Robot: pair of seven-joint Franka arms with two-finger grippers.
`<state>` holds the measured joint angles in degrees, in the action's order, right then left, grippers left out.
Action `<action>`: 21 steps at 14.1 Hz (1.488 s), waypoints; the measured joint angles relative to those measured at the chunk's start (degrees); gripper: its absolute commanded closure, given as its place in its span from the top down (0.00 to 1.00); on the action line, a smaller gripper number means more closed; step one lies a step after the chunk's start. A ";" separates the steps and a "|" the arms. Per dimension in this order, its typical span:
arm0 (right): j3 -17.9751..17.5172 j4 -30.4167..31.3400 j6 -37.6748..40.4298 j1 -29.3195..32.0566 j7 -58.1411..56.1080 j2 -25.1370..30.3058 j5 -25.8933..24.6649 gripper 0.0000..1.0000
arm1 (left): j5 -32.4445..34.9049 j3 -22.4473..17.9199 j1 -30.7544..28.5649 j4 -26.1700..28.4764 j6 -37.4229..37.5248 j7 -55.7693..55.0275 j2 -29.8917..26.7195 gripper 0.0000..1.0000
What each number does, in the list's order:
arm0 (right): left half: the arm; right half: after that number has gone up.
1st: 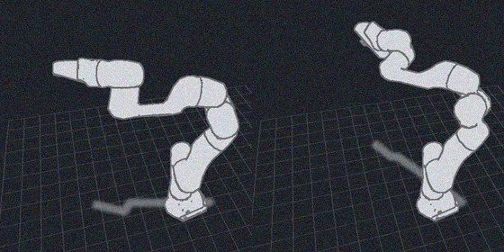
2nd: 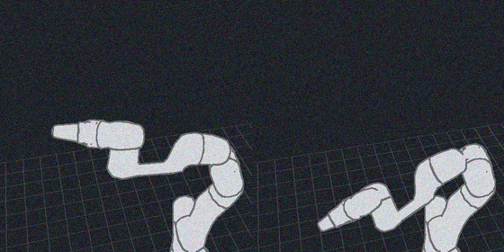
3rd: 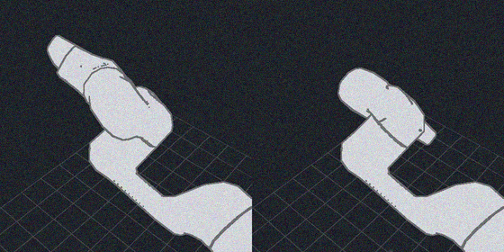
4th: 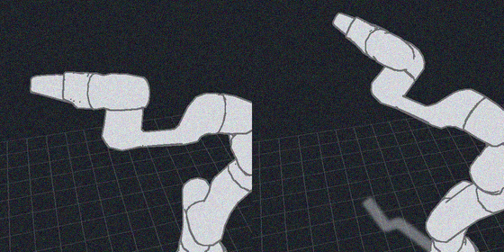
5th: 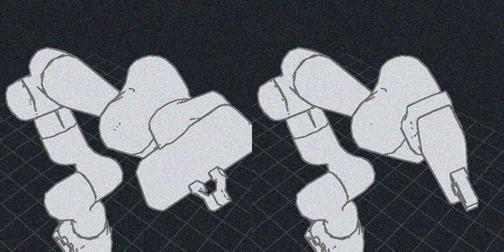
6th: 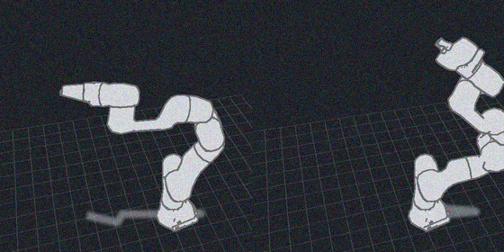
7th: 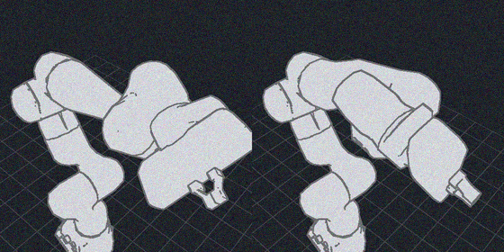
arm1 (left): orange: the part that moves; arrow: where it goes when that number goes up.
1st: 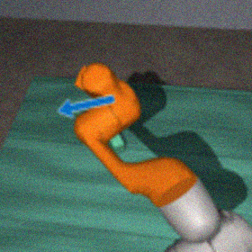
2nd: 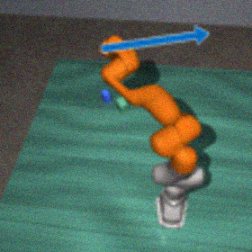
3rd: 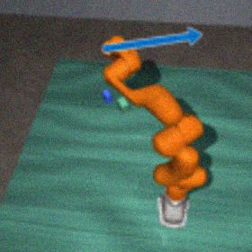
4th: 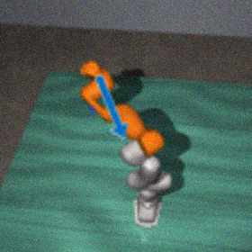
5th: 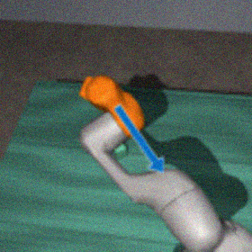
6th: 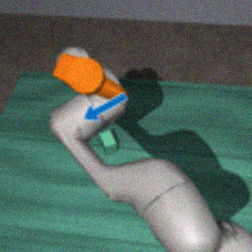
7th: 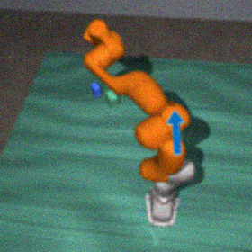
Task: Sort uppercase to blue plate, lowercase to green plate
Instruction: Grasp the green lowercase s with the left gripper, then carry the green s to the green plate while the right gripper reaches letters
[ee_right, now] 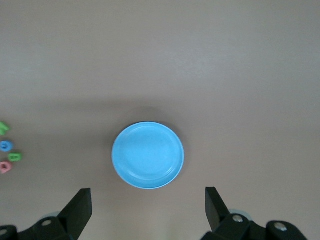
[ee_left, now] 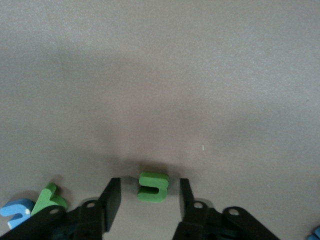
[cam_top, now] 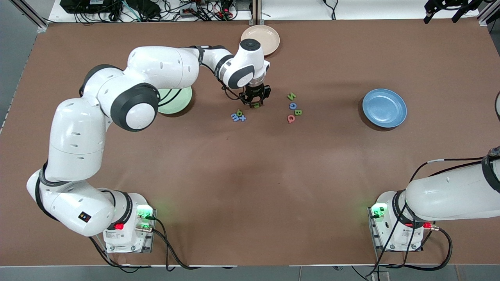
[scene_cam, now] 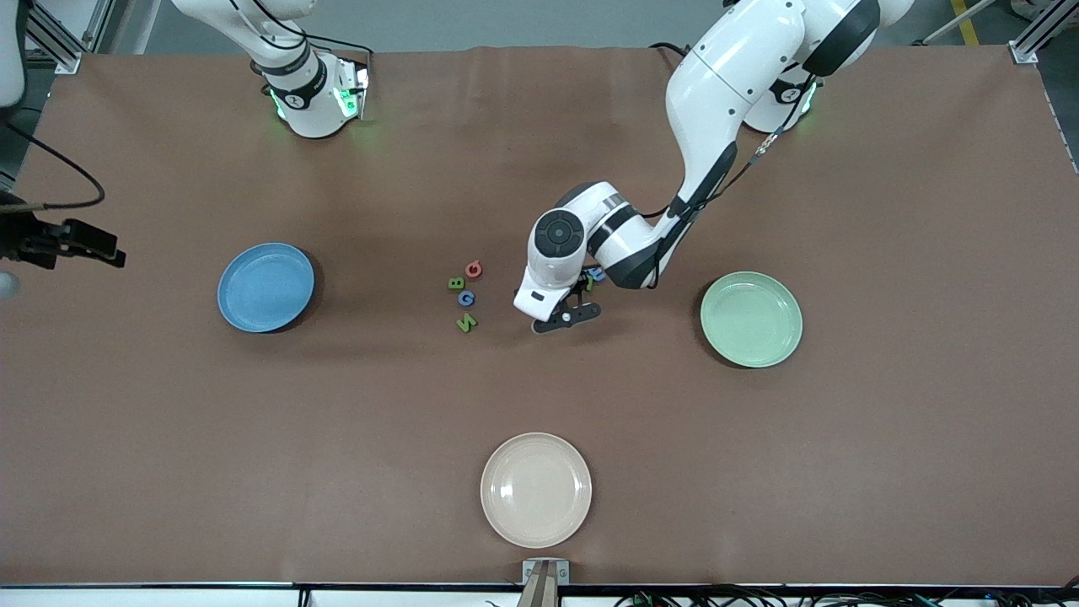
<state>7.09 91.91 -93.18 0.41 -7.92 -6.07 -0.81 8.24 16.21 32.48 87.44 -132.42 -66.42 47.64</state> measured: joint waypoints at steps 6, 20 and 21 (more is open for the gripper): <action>-0.28 -0.23 0.10 -0.66 4.27 -1.01 -1.55 1.00 | 0.01 -0.02 0.00 -0.12 -0.12 0.00 0.38 0.30; -1.10 1.27 -6.00 -11.49 38.33 -6.15 5.33 1.00 | 0.22 -0.05 -4.73 3.14 7.60 2.45 -13.19 0.12; -1.14 1.34 -7.45 -13.05 41.60 -7.47 5.36 1.00 | 0.22 -0.01 -6.27 6.05 8.01 4.32 -16.08 0.12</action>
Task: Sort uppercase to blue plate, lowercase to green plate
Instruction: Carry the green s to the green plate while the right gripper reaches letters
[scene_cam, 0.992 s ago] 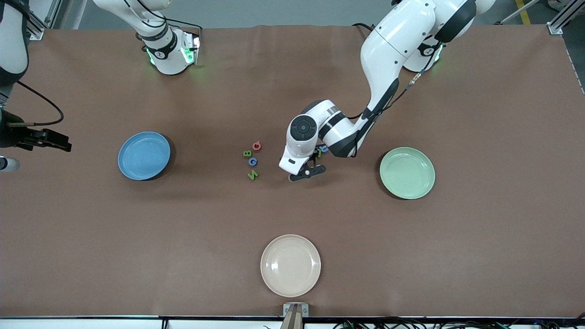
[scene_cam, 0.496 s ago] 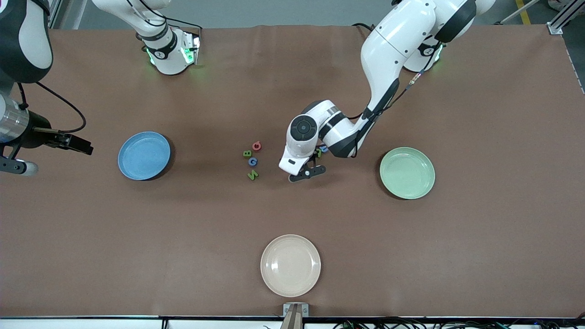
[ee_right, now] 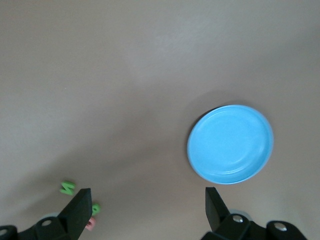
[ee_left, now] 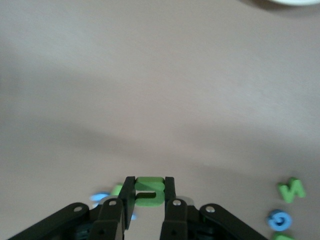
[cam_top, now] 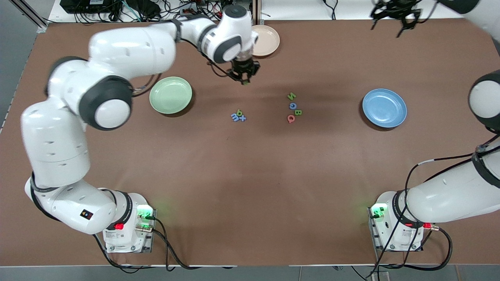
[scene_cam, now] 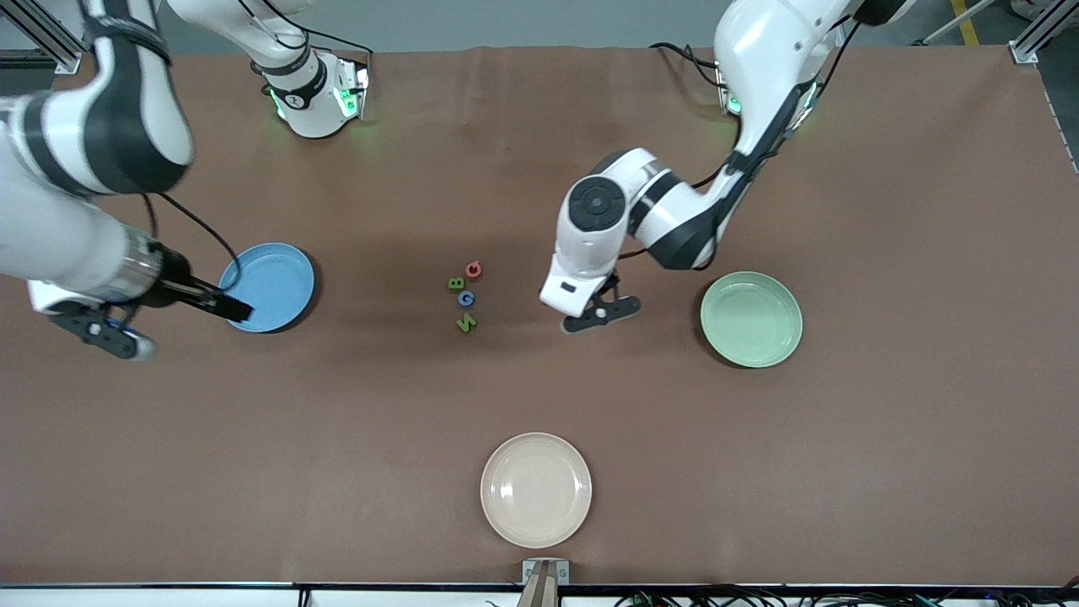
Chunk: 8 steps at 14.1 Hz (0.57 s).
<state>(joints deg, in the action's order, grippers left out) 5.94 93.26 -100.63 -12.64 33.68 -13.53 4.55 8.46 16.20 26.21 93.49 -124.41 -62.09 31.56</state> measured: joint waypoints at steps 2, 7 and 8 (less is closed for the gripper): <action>-0.04 0.32 -3.44 -2.78 5.98 -2.35 0.04 1.00 | 0.00 0.41 -3.86 7.04 0.20 4.10 -5.49 0.12; -0.07 5.94 -15.57 -9.27 19.51 -5.00 0.14 1.00 | 0.00 2.81 -16.80 22.16 -0.05 15.94 -14.03 0.12; -0.08 7.28 -17.96 -10.47 22.04 -5.50 0.16 1.00 | 0.00 3.03 -19.10 24.20 -0.40 18.25 -14.88 0.12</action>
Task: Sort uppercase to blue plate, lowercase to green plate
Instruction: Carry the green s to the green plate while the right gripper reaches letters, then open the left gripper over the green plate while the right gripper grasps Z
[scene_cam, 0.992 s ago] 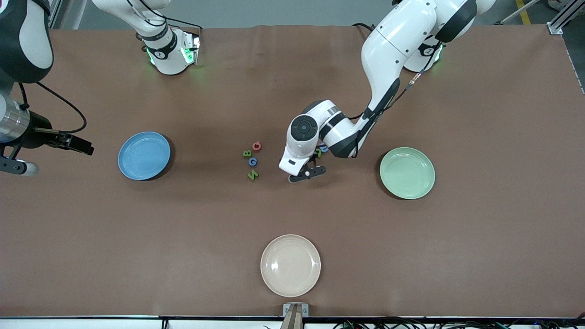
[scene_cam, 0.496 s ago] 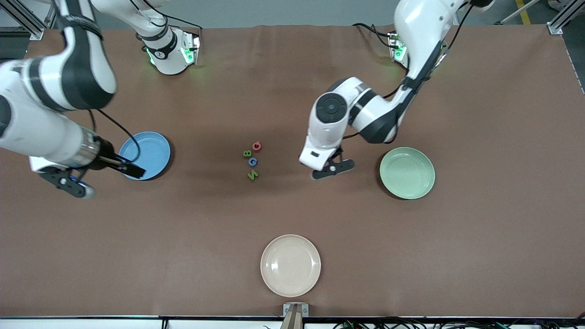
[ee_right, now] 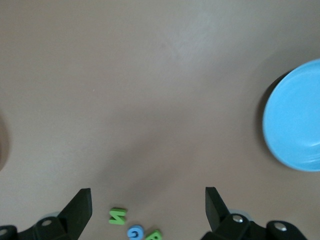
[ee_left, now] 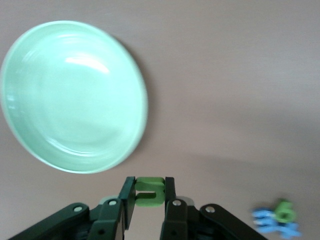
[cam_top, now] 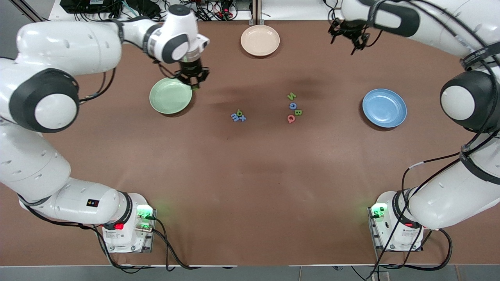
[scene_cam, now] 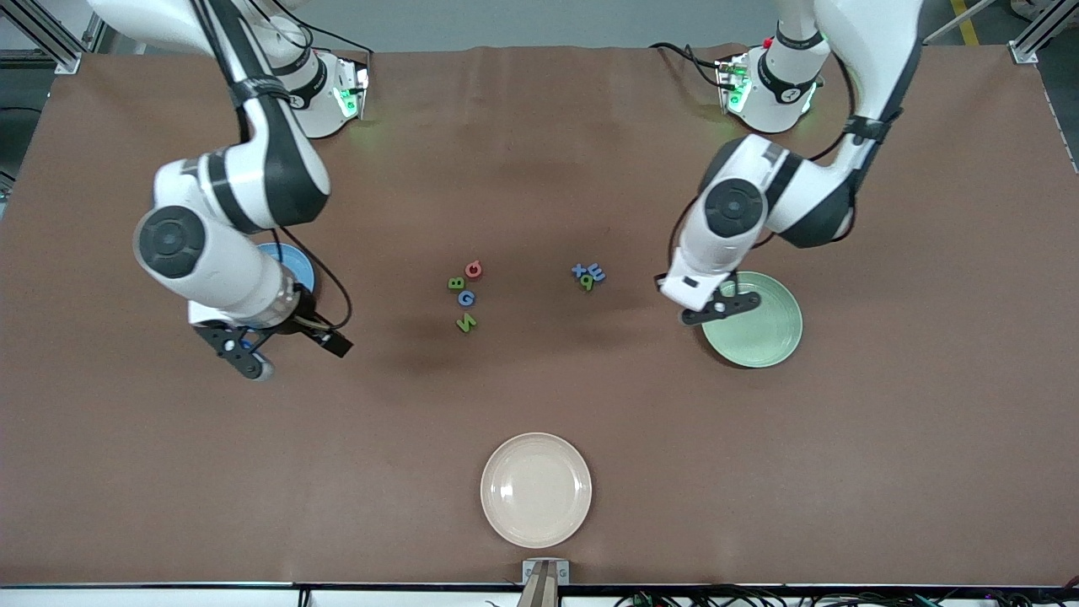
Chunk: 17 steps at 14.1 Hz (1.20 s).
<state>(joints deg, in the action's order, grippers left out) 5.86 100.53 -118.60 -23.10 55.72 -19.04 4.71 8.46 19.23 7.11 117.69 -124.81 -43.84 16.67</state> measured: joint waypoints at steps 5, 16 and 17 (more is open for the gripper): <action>0.01 2.99 -10.18 -6.83 11.65 -5.49 0.00 1.00 | 0.00 0.12 -7.80 8.02 -8.53 7.70 -1.23 0.12; 0.08 7.25 -26.35 -12.76 20.90 -14.85 -0.01 0.98 | 0.13 0.18 -9.50 13.14 -20.46 9.28 4.03 0.23; 0.07 7.24 -26.70 -13.58 21.88 -15.51 -0.01 0.98 | 0.17 0.18 -9.51 13.14 -20.57 9.29 4.26 0.33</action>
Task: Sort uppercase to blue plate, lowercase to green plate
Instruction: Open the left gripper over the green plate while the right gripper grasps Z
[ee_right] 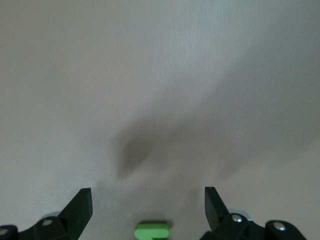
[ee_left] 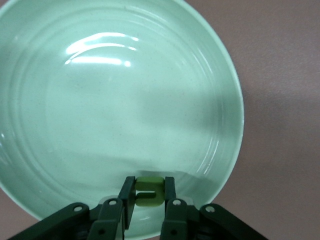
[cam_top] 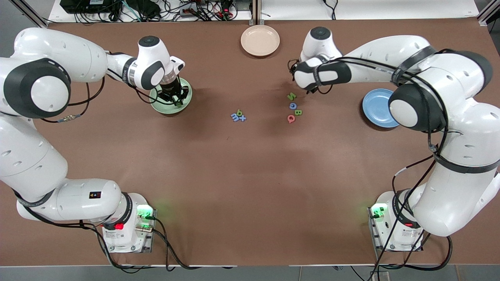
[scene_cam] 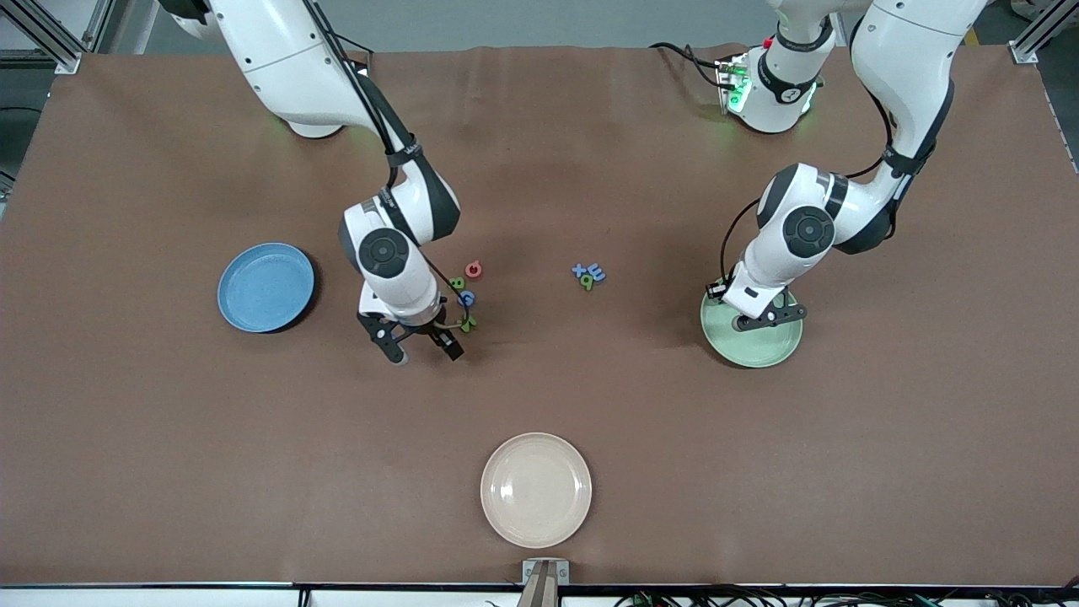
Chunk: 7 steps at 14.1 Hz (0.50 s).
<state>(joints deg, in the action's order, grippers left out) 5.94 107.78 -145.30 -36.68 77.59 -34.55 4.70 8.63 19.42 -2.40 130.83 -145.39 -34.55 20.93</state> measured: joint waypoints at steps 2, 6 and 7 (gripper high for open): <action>0.02 0.00 -0.29 -1.28 0.95 -0.99 -0.01 0.98 | 0.03 0.00 0.00 0.00 -0.07 0.22 0.08 0.51; 0.10 -0.04 -0.50 -2.97 1.26 -1.73 -0.06 0.98 | 0.03 0.00 -0.04 -0.11 -0.35 3.06 0.07 0.62; 0.12 -0.05 -0.50 -3.14 1.26 -1.72 -0.07 0.98 | 0.04 0.01 -0.04 -0.29 -0.44 3.15 0.05 0.68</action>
<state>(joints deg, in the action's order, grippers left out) 6.05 107.73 -145.80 -39.82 78.85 -36.27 4.63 8.67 19.42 -2.44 130.54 -145.83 -31.40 20.99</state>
